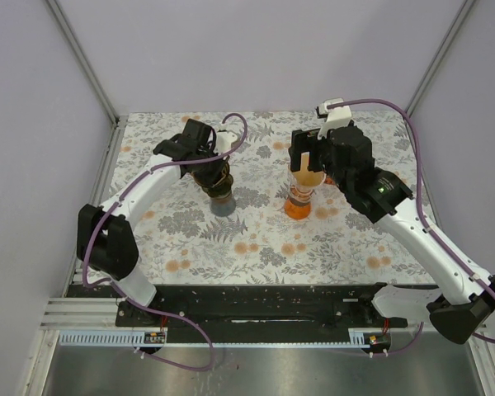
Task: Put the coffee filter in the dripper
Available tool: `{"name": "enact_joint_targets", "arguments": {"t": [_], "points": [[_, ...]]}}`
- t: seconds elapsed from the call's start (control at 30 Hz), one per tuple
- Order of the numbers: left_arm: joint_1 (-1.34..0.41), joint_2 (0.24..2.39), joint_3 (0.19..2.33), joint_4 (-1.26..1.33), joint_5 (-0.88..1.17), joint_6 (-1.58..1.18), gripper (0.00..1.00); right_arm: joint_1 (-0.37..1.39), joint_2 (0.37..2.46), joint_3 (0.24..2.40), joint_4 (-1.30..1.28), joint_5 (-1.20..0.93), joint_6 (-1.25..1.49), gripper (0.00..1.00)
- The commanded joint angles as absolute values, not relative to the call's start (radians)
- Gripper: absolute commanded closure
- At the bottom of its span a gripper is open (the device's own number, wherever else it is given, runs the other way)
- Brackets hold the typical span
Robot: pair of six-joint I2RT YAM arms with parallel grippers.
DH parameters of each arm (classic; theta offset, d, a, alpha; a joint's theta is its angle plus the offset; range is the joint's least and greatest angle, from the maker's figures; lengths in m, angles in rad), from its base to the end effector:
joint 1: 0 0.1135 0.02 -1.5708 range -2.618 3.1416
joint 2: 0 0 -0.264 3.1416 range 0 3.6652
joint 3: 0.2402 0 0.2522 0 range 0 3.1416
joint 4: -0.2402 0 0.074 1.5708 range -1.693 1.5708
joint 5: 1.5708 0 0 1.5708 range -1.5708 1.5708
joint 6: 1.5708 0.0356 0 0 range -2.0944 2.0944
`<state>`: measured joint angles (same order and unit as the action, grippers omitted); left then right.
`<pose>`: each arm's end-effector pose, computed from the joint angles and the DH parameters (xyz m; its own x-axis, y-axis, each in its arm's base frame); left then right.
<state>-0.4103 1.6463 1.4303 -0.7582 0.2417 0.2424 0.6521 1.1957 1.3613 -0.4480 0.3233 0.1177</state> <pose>0.3203 -0.1486 0.2930 -0.6138 0.5212 -0.5929 0.6778 0.7330 -0.0574 0.2123 0.1479 0.4287 -0.2590 -0.0577 -0.9641 -0.3046 0.9522 0.0249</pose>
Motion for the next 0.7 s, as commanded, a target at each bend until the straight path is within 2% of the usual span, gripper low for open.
{"name": "enact_joint_targets", "arguments": {"t": [0.0, 0.23, 0.43, 0.67], "points": [[-0.413, 1.655, 1.394, -0.724, 0.278, 0.242, 1.0, 0.644, 1.161, 1.358, -0.43, 0.324, 0.118, 0.01], [-0.42, 1.625, 1.508, -0.811, 0.291, 0.261, 0.99, 0.644, 1.164, 1.362, -0.434, 0.322, 0.117, 0.01], [-0.42, 1.621, 1.585, -0.873, 0.255, 0.267, 0.87, 0.644, 1.172, 1.362, -0.433, 0.313, 0.118, 0.01], [-0.422, 1.62, 1.589, -0.884, 0.242, 0.279, 0.78, 0.644, 1.17, 1.362, -0.433, 0.302, 0.118, 0.01]]}}
